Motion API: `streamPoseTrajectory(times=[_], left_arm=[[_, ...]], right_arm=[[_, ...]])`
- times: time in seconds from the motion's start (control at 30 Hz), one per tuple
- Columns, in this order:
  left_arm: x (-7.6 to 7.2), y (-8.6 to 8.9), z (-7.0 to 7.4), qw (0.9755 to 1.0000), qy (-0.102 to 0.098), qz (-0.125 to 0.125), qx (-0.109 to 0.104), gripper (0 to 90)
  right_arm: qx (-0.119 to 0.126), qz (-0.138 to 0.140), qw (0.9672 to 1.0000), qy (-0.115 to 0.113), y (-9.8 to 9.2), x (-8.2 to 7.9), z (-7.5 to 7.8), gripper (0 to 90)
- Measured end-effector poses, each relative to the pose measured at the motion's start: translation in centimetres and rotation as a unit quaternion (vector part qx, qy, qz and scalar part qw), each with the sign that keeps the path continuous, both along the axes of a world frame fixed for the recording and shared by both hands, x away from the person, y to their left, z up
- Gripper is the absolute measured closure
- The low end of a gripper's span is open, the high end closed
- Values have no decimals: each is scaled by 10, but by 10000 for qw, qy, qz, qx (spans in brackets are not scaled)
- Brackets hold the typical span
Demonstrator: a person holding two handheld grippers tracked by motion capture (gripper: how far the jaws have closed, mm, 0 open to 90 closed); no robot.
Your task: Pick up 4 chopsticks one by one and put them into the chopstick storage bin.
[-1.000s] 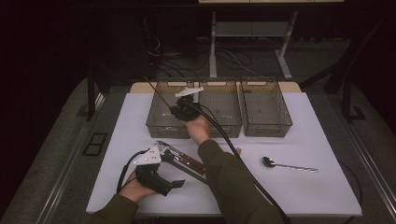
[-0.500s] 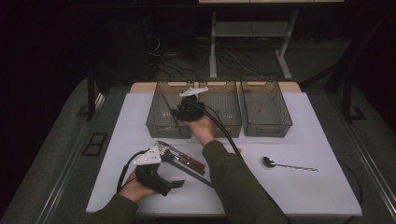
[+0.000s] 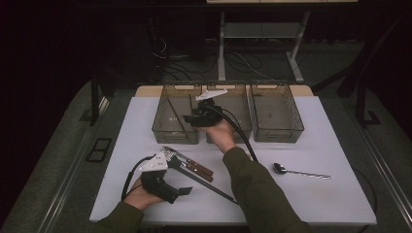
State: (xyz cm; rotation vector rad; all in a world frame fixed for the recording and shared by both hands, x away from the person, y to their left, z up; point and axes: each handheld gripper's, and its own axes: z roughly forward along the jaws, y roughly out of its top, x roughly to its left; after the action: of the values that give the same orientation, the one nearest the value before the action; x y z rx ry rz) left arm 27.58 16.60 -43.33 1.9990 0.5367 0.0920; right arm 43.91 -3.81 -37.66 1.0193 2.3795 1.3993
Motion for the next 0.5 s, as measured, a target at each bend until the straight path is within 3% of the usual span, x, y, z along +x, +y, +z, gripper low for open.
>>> streamPoseTrajectory(times=[0.5], left_arm=[[1, 0, 0, 10000, -6, -10, 44, 0]], right_arm=[[-77, 247, 9996, -60, -51, -21, 6, 377]])
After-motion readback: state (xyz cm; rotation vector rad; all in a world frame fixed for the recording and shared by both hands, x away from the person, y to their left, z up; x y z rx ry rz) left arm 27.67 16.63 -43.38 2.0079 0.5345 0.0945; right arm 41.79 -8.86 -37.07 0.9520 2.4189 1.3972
